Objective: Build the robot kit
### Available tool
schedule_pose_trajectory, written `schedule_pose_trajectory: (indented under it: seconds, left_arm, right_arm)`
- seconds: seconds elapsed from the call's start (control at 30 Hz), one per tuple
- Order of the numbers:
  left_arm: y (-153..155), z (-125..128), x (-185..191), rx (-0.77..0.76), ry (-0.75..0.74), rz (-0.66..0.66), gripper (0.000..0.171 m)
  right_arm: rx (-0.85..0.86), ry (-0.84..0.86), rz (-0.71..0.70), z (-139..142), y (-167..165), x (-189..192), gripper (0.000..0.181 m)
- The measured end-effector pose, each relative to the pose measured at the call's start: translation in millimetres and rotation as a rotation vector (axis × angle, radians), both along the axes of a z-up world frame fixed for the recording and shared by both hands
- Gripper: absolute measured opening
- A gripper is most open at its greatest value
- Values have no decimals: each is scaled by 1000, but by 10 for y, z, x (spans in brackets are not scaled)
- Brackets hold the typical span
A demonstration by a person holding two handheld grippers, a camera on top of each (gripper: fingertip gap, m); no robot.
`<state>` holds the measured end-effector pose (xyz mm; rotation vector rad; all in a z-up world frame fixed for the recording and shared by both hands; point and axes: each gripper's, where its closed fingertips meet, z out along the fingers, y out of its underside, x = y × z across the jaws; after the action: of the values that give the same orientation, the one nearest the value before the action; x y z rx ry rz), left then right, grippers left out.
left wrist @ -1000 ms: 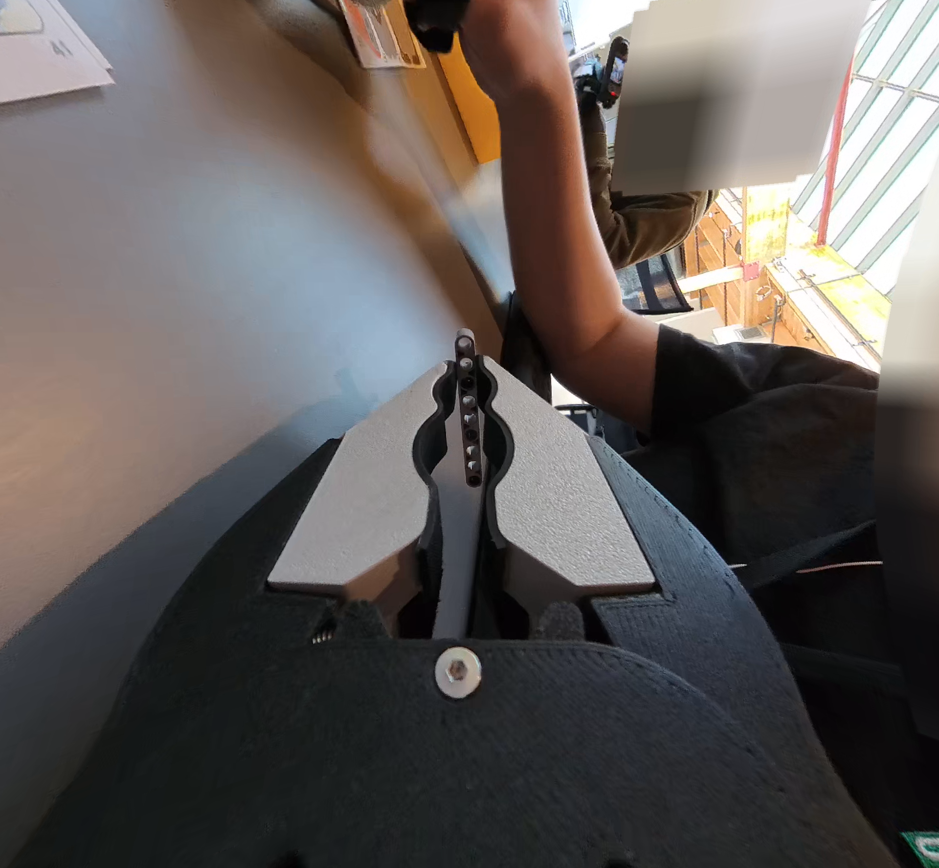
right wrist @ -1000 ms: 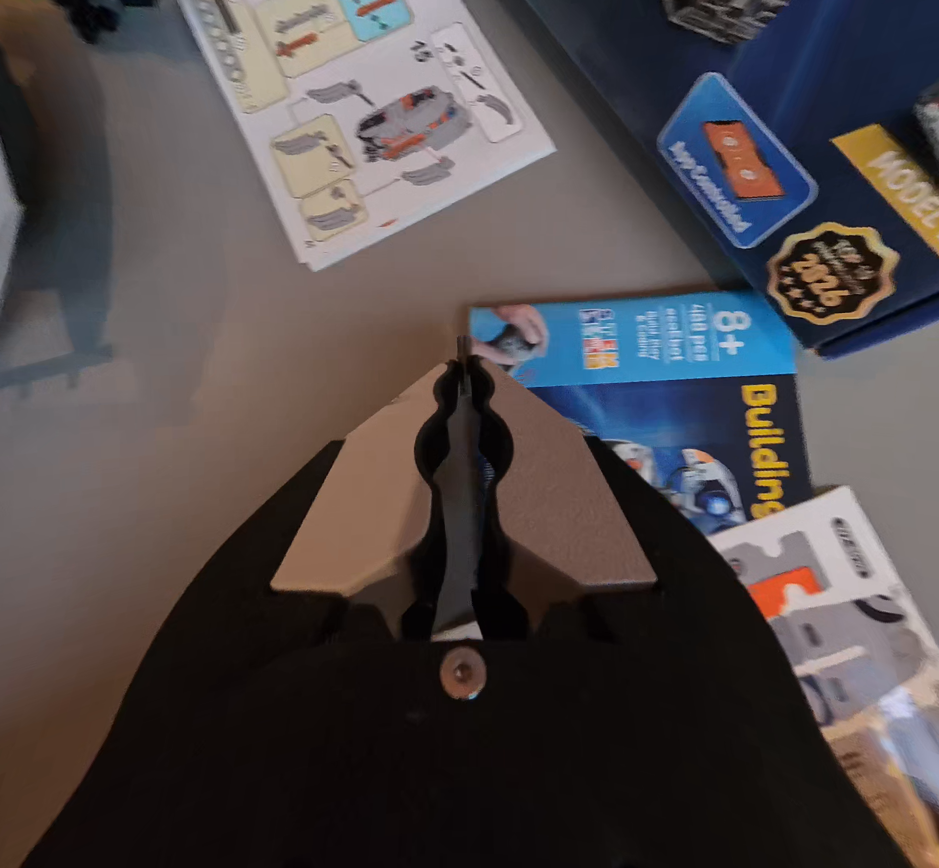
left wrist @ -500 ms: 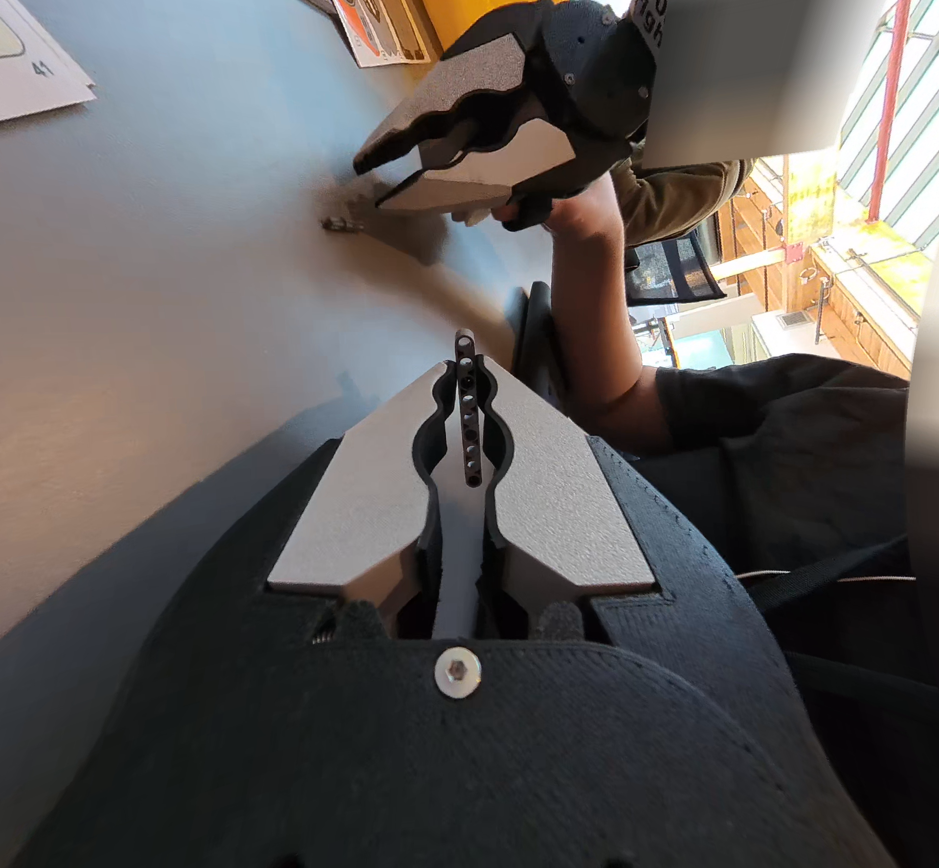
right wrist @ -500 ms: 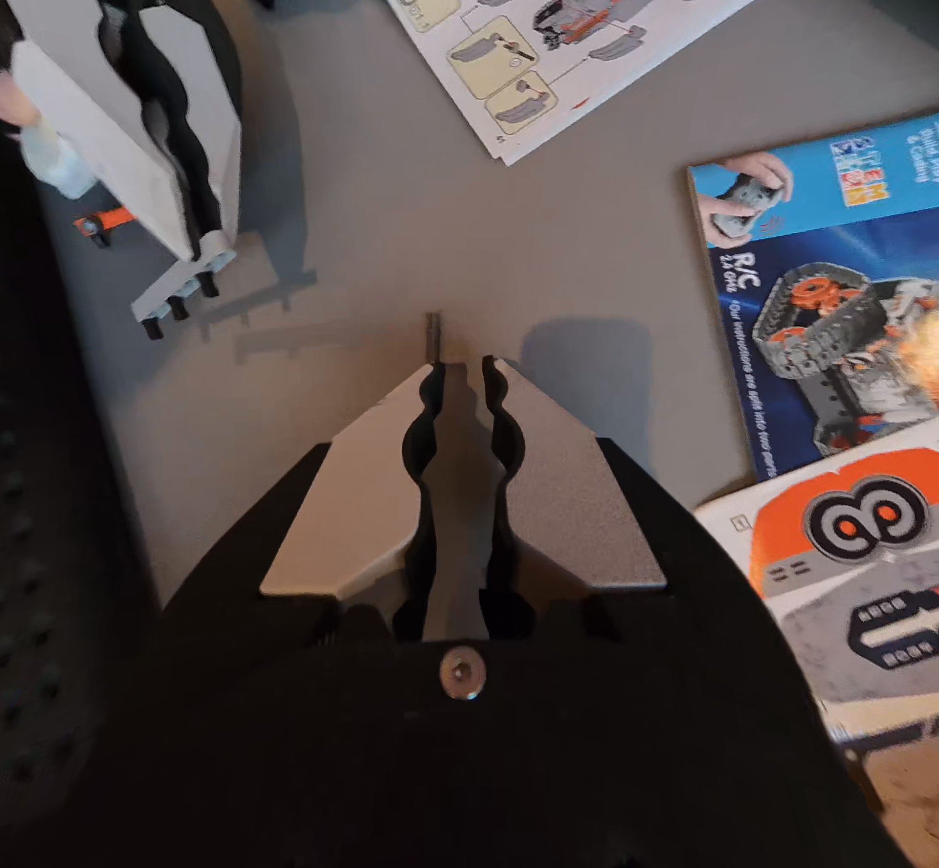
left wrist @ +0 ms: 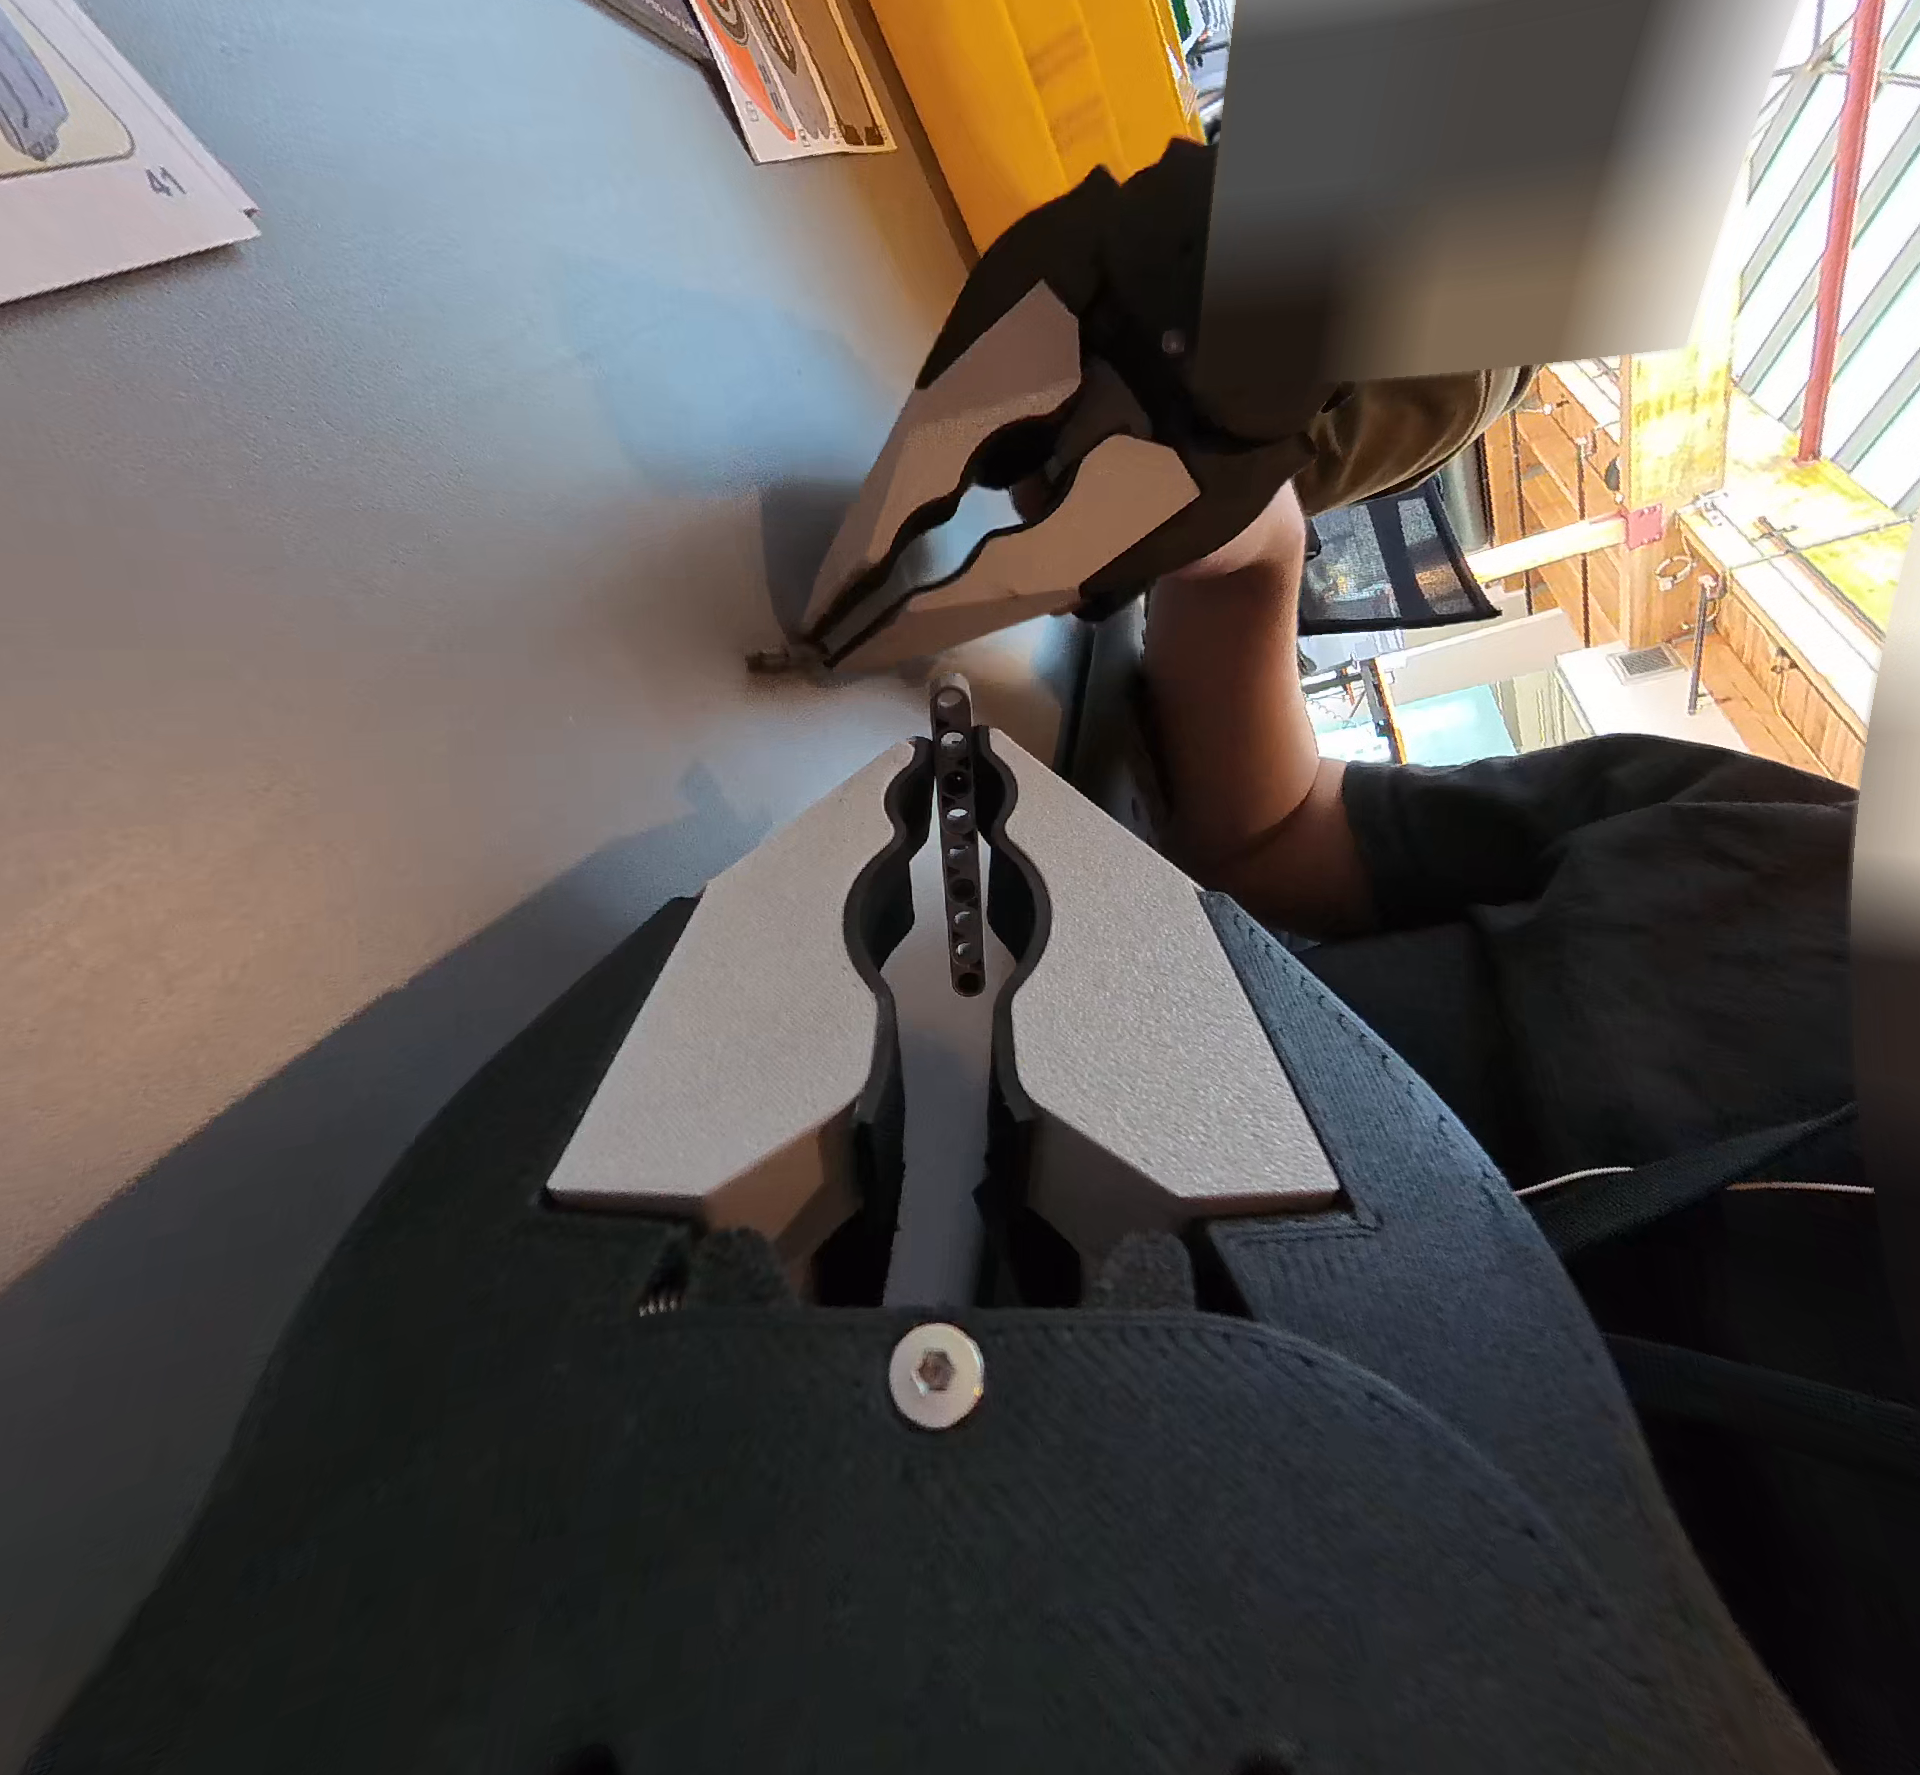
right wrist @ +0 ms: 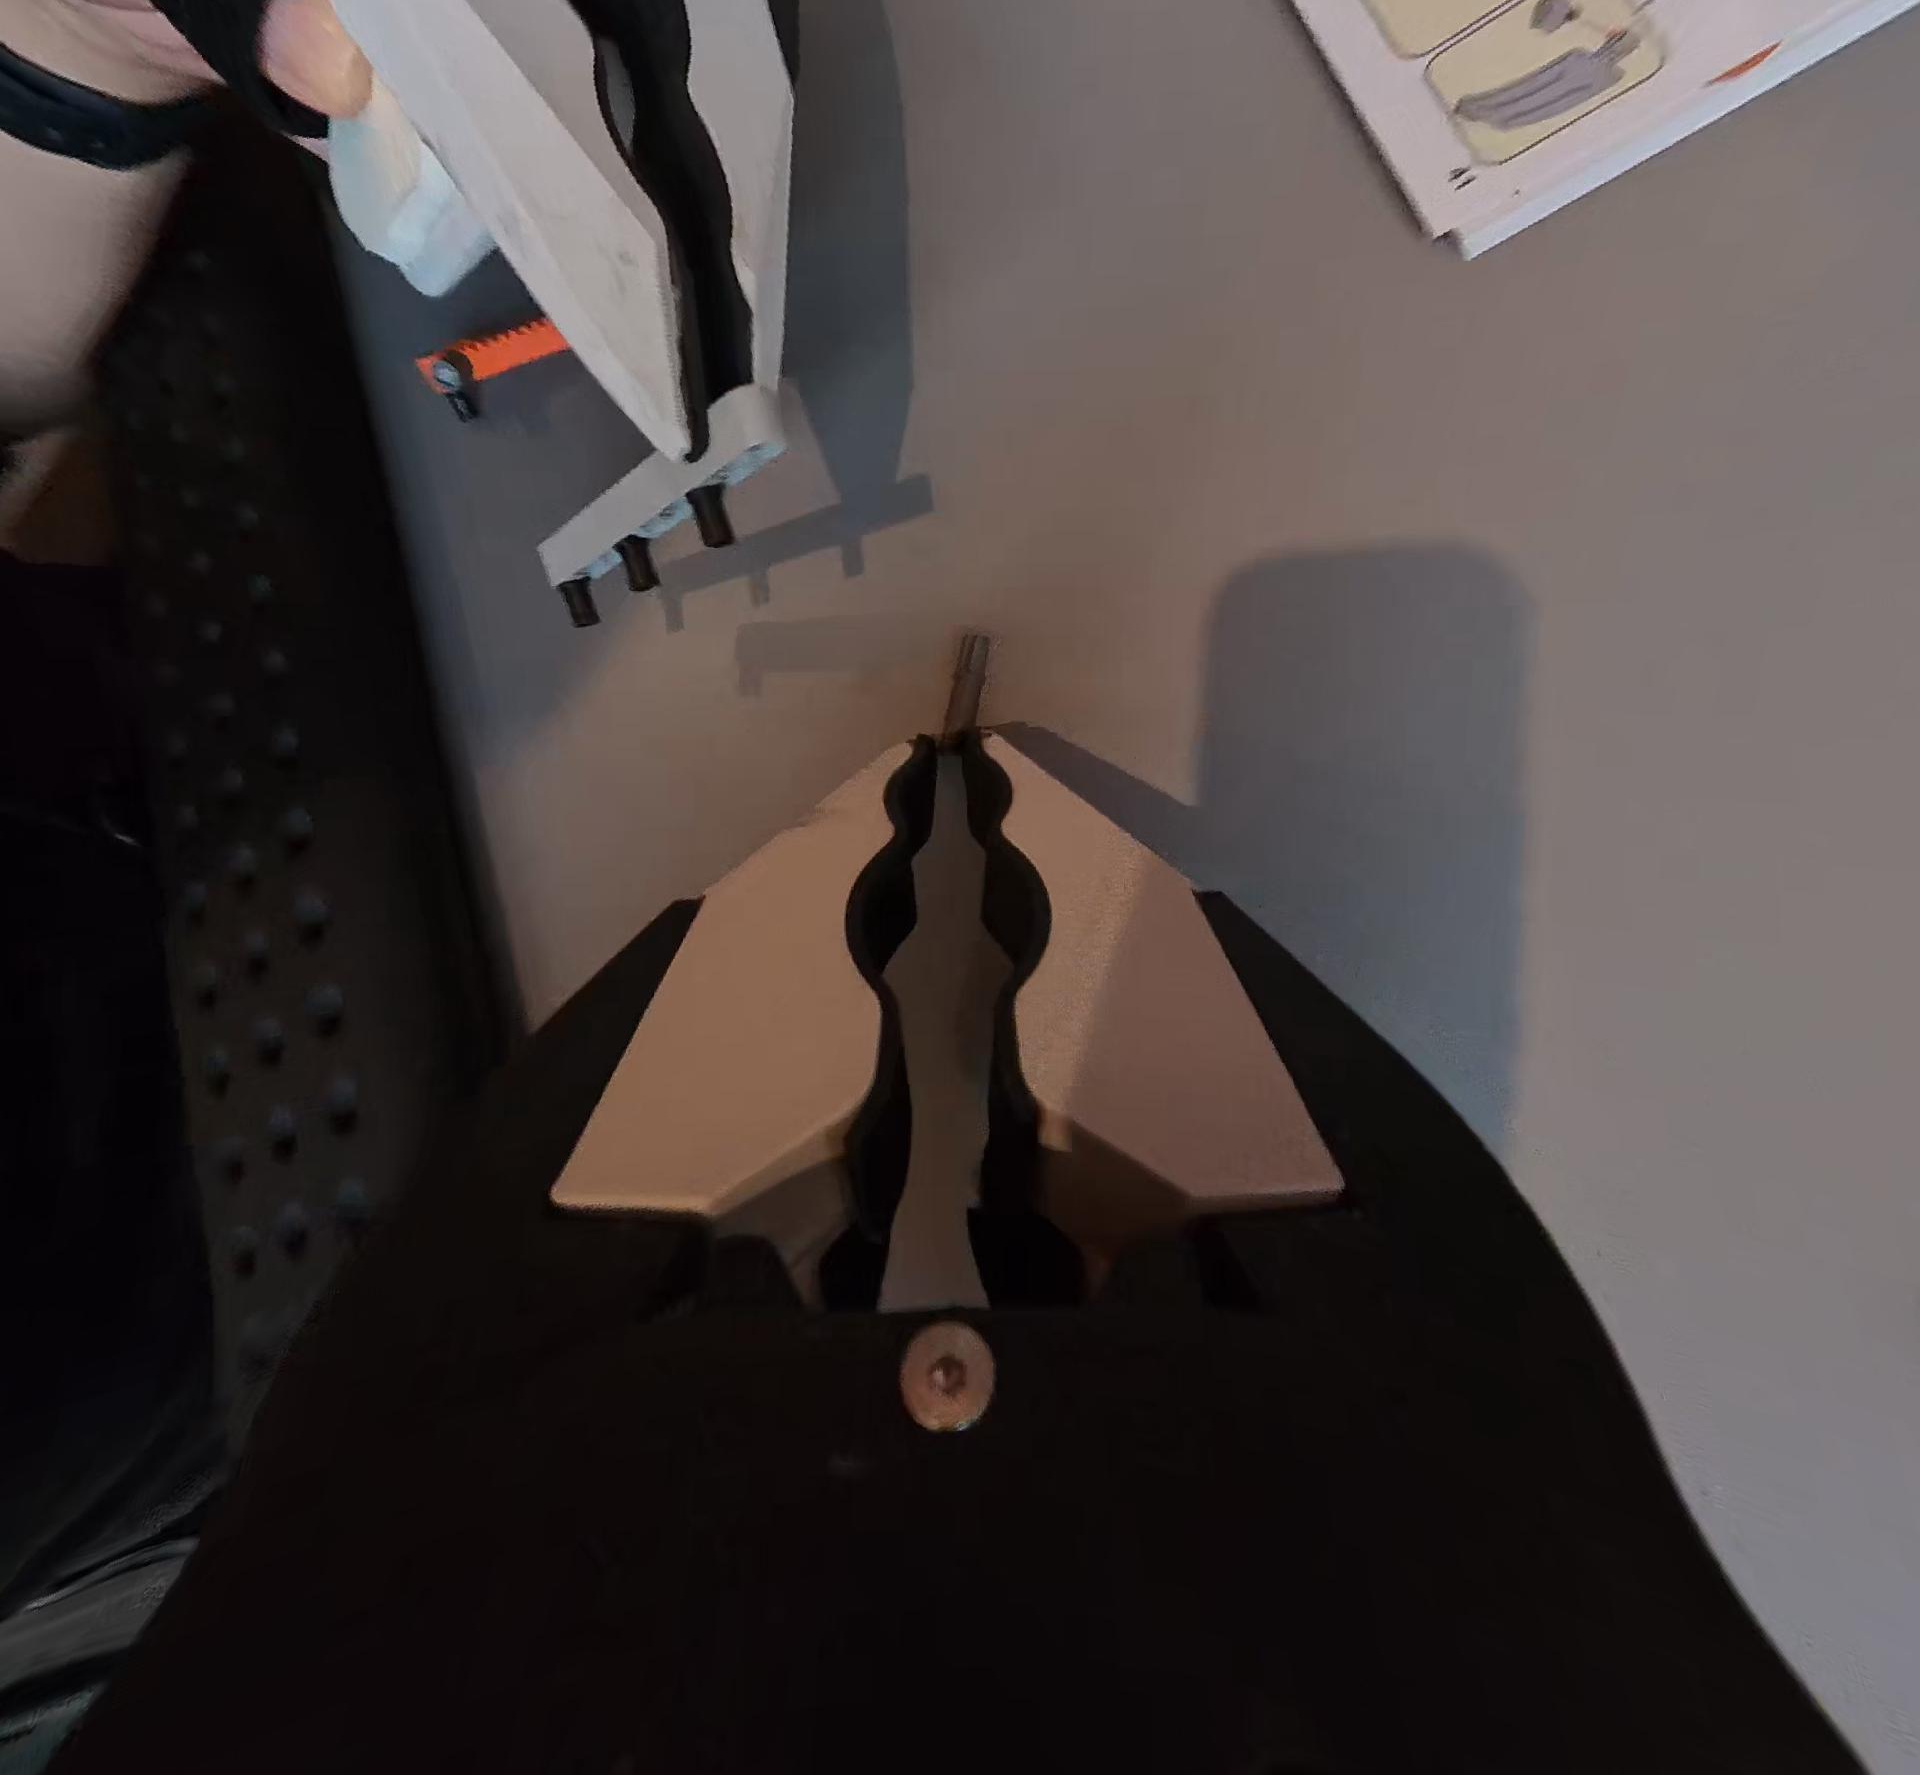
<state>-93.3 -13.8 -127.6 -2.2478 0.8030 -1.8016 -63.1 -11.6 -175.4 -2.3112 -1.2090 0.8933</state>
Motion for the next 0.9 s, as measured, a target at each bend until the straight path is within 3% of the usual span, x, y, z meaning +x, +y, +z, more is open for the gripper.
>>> schedule_pose_trajectory:
  seconds: [0.1,0.2,0.37,0.47,0.53,0.6,0.63,0.8,0.9]
  left_arm:
    - [19,14,-14,1,-6,8,5]
    - [19,32,-11,-4,-16,8,5]
    - [-2,68,-4,8,-26,1,5]
    - [16,117,-22,22,-41,9,5]
    - [27,198,-38,40,-69,13,5]
    - [14,288,-47,58,-99,9,5]
    - [0,332,-47,65,-116,5,5]
    - [-115,619,-38,103,-248,-43,5]
    - [-206,931,-124,115,-394,-93,5]
  right_arm:
    - [-126,36,35,10,-195,-56,6]
    - [-94,64,155,24,-313,-145,5]
    - [-184,147,205,90,-441,-217,8]
    - [-18,151,312,171,-432,-241,7]
    - [238,127,438,200,-350,-246,19]
    - [558,76,515,235,-168,-254,17]
    - [628,62,551,257,-145,-260,9]
    - [532,-11,712,126,-244,-371,12]
    - [509,-10,784,91,-312,-464,19]
